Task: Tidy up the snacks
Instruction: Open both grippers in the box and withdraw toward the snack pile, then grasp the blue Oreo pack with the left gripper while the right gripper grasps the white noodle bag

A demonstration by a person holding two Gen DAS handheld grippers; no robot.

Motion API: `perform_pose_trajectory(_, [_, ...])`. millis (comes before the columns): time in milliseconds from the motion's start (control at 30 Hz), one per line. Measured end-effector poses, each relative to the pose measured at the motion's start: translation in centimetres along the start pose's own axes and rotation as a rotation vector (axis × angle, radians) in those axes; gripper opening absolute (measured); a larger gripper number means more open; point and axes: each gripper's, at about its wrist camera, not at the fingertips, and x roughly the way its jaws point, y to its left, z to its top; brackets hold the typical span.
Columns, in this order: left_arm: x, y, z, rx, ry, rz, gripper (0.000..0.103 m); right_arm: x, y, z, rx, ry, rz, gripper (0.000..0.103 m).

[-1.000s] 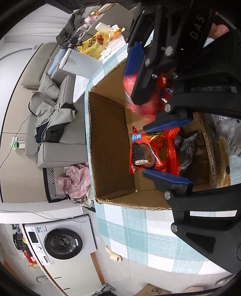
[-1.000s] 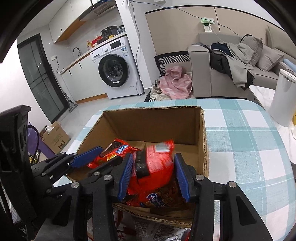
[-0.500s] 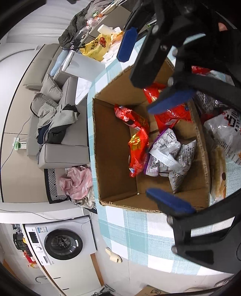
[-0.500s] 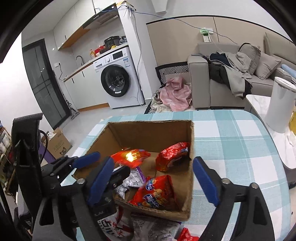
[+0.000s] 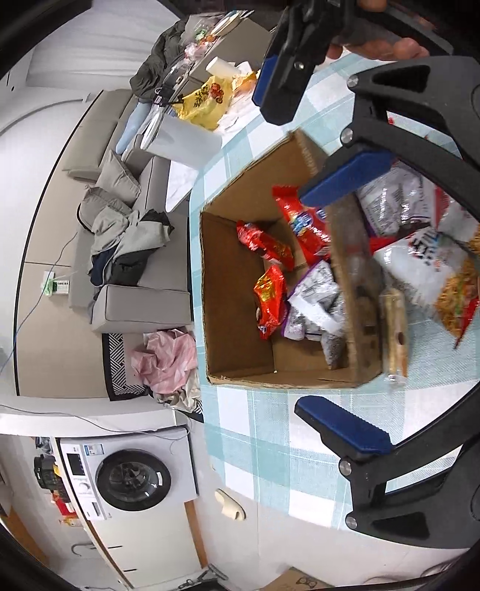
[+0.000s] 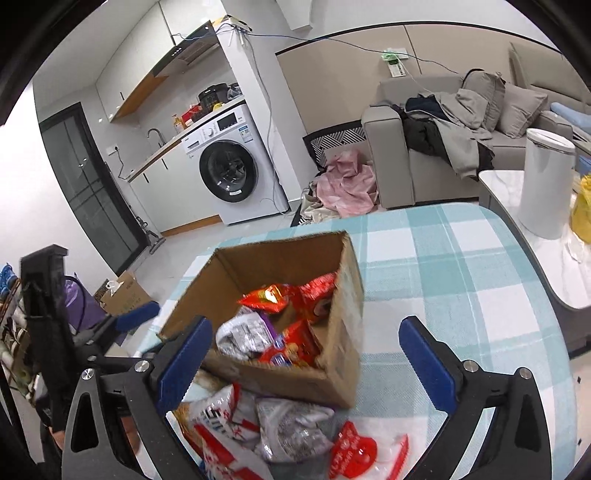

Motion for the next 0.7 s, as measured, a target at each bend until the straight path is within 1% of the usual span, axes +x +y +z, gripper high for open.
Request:
perform_pose_trajectory(200, [-2.3, -0.3, -1.5, 0.017, 0.003, -0.003, 0.102, -1.1, 0.1, -2.0, -0.018, 0.04, -0.016, 0.103])
perform_pose_trajectory(467, [-4.0, -0.4, -4.9, 0.029, 0.034, 0.011, 0.102, -1.4, 1.6, -5.0, -0.108, 0.098, -0.041, 0.103])
perform_pose_trajectory(700, [-4.8, 0.2, -8.1, 0.019, 0.066, 0.014, 0.102, -1.5, 2.0, -7.7, -0.105, 0.147, -0.031, 0.103])
